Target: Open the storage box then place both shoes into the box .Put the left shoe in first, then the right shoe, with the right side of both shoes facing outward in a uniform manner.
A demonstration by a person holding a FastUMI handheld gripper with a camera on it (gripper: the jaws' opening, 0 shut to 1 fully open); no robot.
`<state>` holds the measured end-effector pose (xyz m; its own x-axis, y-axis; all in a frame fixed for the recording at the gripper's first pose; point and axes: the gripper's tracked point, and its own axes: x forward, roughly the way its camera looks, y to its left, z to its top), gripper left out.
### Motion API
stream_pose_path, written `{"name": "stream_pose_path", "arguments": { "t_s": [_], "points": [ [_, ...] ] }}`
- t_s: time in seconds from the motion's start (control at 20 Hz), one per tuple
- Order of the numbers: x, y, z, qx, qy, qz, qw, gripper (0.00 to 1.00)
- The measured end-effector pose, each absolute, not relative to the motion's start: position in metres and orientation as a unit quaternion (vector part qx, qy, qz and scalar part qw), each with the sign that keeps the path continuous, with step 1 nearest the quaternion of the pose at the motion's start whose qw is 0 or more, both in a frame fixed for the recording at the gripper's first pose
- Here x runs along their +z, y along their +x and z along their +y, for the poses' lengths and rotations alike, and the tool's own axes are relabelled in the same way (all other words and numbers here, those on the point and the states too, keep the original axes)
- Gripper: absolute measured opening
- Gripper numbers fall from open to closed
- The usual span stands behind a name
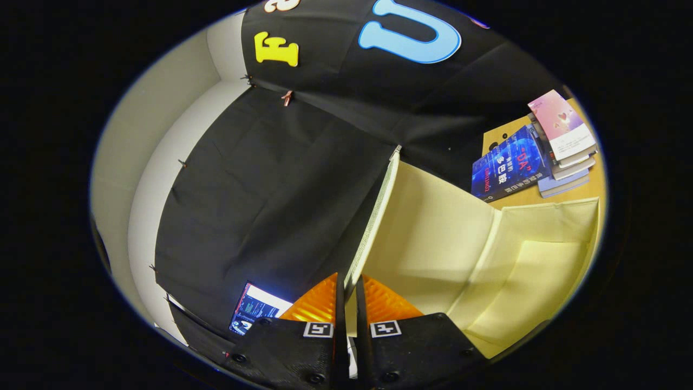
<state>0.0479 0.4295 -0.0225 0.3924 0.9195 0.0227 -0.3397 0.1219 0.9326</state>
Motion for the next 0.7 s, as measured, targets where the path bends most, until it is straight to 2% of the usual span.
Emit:
{"name": "stream_pose_path", "arguments": {
  "t_s": [0.4,0.5,0.55,0.6,0.7],
  "points": [
    [-0.04,0.056,0.483,0.454,0.468,0.334,0.681,0.12],
    [-0.049,0.052,0.487,0.451,0.455,0.344,0.686,0.19],
    [-0.053,0.051,0.487,0.451,0.451,0.347,0.687,0.32],
    [-0.055,0.049,0.488,0.451,0.451,0.351,0.686,0.36],
    [-0.056,0.047,0.488,0.447,0.453,0.357,0.684,0.58]
  ]
}}
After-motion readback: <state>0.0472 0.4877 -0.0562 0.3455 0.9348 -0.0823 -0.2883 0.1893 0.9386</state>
